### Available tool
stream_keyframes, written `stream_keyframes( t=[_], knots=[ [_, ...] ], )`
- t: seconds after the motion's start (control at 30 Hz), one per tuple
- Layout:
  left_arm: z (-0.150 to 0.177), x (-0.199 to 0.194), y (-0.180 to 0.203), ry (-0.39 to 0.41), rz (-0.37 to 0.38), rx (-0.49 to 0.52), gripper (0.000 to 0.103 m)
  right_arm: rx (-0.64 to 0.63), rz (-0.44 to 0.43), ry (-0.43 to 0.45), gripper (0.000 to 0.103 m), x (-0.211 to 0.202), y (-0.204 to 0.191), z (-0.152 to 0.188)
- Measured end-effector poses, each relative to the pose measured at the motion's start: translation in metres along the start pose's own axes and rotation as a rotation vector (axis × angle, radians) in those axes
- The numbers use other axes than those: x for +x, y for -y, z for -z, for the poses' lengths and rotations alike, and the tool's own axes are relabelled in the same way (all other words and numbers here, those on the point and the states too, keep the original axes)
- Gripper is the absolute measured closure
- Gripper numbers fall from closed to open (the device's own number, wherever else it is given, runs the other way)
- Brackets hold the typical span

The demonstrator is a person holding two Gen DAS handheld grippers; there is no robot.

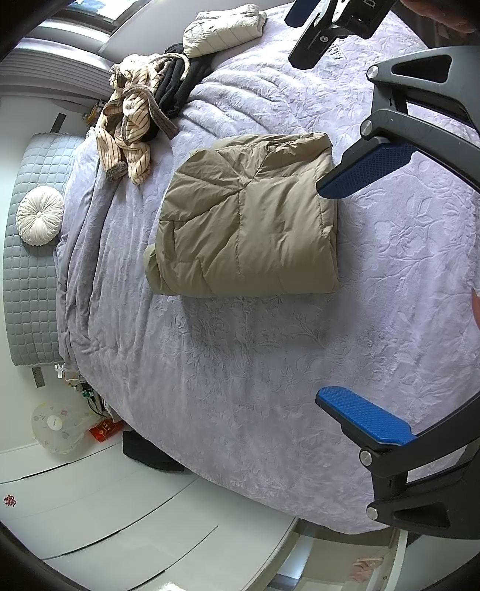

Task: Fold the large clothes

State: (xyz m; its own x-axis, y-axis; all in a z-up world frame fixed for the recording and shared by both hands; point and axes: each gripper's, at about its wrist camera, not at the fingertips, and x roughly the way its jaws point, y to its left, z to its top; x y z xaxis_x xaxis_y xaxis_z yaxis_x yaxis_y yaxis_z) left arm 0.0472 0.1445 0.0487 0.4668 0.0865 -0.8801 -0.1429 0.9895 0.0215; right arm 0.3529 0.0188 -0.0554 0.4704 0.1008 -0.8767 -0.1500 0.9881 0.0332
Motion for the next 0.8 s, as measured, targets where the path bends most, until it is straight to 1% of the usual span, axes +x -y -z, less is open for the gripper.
stream_keyframes(
  t=[0.8],
  knots=[
    [-0.0033, 0.0021, -0.0009, -0.002, -0.003, 0.006, 0.001, -0.005, -0.005, -0.003, 0.013, 0.0014, 0.0023, -0.0037]
  ],
)
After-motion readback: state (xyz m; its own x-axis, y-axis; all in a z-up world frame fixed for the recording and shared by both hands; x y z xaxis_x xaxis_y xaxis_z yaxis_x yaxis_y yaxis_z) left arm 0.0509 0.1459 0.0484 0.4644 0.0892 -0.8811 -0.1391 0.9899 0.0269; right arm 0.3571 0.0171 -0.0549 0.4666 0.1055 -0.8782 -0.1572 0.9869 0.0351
